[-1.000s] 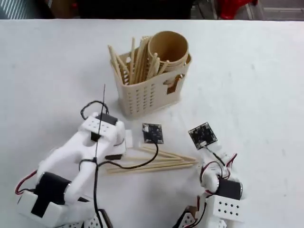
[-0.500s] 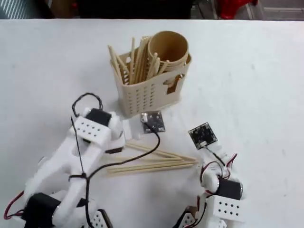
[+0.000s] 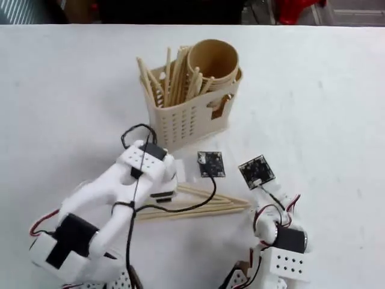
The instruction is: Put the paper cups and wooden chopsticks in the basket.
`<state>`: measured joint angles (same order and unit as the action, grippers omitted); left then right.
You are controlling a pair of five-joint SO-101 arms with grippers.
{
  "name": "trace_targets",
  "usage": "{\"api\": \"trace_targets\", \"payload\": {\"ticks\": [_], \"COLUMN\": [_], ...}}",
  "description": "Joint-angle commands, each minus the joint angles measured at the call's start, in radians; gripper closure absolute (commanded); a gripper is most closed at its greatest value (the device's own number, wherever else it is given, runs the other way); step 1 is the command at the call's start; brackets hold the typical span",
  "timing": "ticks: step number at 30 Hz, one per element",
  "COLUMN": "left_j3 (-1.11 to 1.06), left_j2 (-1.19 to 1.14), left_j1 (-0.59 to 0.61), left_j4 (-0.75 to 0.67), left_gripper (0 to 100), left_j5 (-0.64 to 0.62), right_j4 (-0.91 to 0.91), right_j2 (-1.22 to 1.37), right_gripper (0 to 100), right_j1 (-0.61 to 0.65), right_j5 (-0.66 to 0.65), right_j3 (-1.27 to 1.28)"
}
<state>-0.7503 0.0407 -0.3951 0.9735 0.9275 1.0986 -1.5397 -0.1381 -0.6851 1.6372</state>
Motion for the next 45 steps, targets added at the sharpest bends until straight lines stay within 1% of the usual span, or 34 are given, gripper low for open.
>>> {"api": "trace_targets", "payload": {"ticks": [1, 4, 8, 12, 16, 19, 23, 27, 29, 33, 35, 39, 42, 43, 45], "left_j3": [0.043, 0.069, 0.069, 0.072, 0.075, 0.092, 0.103, 0.101, 0.101, 0.103, 0.117, 0.169, 0.233, 0.236, 0.235], "left_j2": [-0.033, -0.042, -0.042, -0.033, -0.033, -0.018, 0.071, 0.124, 0.120, 0.067, 0.004, -0.136, -0.170, -0.174, -0.180], "left_j1": [-0.005, -0.007, -0.004, 0.005, 0.004, 0.001, 0.005, 0.005, 0.005, -0.001, 0.007, 0.025, 0.041, 0.042, 0.039], "left_j4": [-0.023, 0.015, 0.063, 0.095, 0.124, 0.152, 0.147, 0.086, 0.051, -0.018, -0.037, -0.026, 0.029, 0.034, 0.040], "left_gripper": [86, 92, 97, 98, 98, 98, 97, 85, 82, 84, 85, 85, 85, 86, 91], "left_j5": [-0.012, -0.017, -0.038, -0.163, -0.219, -0.206, -0.163, -0.158, -0.155, -0.144, -0.097, -0.087, -0.091, -0.087, -0.089], "right_j4": [-0.015, -0.015, -0.015, -0.015, -0.015, -0.015, -0.015, -0.015, -0.015, -0.015, -0.015, -0.015, -0.015, -0.015, -0.015], "right_j2": [0.007, 0.007, 0.007, 0.007, 0.007, 0.007, 0.007, 0.007, 0.007, 0.007, 0.007, 0.007, 0.007, 0.007, 0.007], "right_gripper": [96.1, 96.1, 96.1, 96.1, 96.1, 96.1, 96.1, 96.0, 96.0, 96.0, 96.0, 96.0, 96.0, 96.0, 96.0], "right_j1": [-0.010, -0.010, -0.010, -0.010, -0.010, -0.010, -0.010, -0.010, -0.010, -0.010, -0.010, -0.010, -0.010, -0.010, -0.010], "right_j5": [0.008, 0.008, 0.008, 0.008, 0.008, 0.008, 0.008, 0.008, 0.008, 0.008, 0.008, 0.008, 0.008, 0.008, 0.008], "right_j3": [-0.012, -0.012, -0.012, -0.012, -0.012, -0.012, -0.012, -0.012, -0.012, -0.012, -0.012, -0.012, -0.012, -0.012, -0.012]}}
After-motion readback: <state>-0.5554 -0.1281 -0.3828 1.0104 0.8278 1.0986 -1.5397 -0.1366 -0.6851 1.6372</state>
